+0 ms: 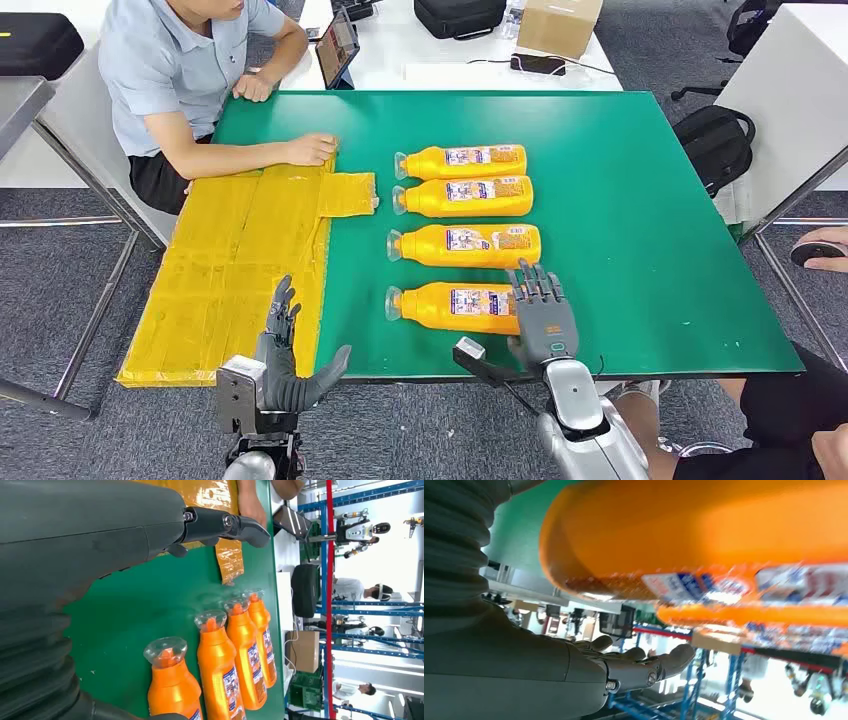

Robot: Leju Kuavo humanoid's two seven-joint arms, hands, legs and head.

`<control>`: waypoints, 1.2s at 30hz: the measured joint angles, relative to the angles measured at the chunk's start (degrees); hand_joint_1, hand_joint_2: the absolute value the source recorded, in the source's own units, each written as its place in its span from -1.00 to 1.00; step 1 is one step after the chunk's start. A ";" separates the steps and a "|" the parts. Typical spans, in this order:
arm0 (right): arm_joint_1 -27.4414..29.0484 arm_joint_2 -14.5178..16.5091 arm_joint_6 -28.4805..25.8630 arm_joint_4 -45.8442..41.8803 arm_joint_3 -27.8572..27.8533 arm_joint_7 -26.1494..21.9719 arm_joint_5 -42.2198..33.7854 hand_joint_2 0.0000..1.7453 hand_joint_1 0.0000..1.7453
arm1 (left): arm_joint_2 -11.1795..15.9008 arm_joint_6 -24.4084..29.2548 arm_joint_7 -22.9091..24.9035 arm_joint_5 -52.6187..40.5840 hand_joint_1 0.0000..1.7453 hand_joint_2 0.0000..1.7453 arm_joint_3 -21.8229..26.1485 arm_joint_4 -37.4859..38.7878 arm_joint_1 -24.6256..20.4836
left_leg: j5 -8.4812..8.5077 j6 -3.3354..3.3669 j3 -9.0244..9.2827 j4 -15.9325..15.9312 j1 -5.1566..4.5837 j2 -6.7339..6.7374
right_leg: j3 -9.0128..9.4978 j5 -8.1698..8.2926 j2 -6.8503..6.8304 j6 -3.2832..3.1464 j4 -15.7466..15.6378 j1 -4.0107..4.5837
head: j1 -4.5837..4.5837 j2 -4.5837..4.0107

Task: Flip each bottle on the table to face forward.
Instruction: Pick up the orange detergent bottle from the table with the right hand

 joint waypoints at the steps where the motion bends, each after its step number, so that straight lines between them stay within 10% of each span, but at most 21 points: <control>1: 0.00 0.00 0.48 0.03 0.08 -0.07 -0.47 1.00 -1.00 | 0.00 -0.06 0.01 0.00 -1.00 1.00 0.04 0.00 0.00 | 0.00 0.00 0.00 0.00 0.00 0.00 | 0.00 0.00 0.00 0.00 0.00 0.00 | 0.00 0.00; 3: -0.17 -0.02 2.03 0.22 0.23 -0.17 -1.91 1.00 -0.83 | 0.00 -0.22 0.09 0.01 -1.00 1.00 0.17 0.00 0.00 | 0.00 0.00 0.00 0.00 0.00 0.00 | 0.00 0.00 0.01 0.00 0.00 0.00 | 0.01 0.00; 6: -1.32 -0.24 5.24 1.80 0.35 -0.27 -5.11 1.00 0.56 | 0.00 -0.57 0.34 0.09 -1.00 1.00 0.36 0.00 -0.04 | 0.00 0.00 0.04 0.00 0.00 0.02 | 0.01 0.00 0.02 0.00 -0.01 0.00 | 0.01 0.00; 8: -2.51 -0.55 6.80 3.77 0.35 -0.57 -7.22 1.00 0.95 | 0.00 -0.78 0.45 0.26 -1.00 1.00 0.46 0.00 -0.09 | -0.01 0.00 0.10 0.00 0.00 0.02 | 0.06 0.00 0.02 0.00 -0.02 0.00 | 0.01 0.00; 24: -10.86 -2.17 7.83 18.16 0.33 -5.16 -14.46 1.00 0.95 | 0.02 -1.52 0.57 0.77 -1.00 1.00 0.54 0.08 -0.97 | -0.18 0.13 1.14 -0.01 0.00 0.03 | 0.52 -0.11 0.02 0.04 -0.13 0.01 | 0.01 0.00; 36: -5.24 -0.29 7.97 12.81 -1.24 -29.36 -41.63 1.00 1.00 | -0.28 0.90 -1.37 4.40 -1.00 1.00 0.83 1.16 -2.28 | -0.19 0.15 1.07 0.00 0.03 0.10 | 0.95 -0.02 0.12 0.00 -0.11 0.07 | 0.01 0.00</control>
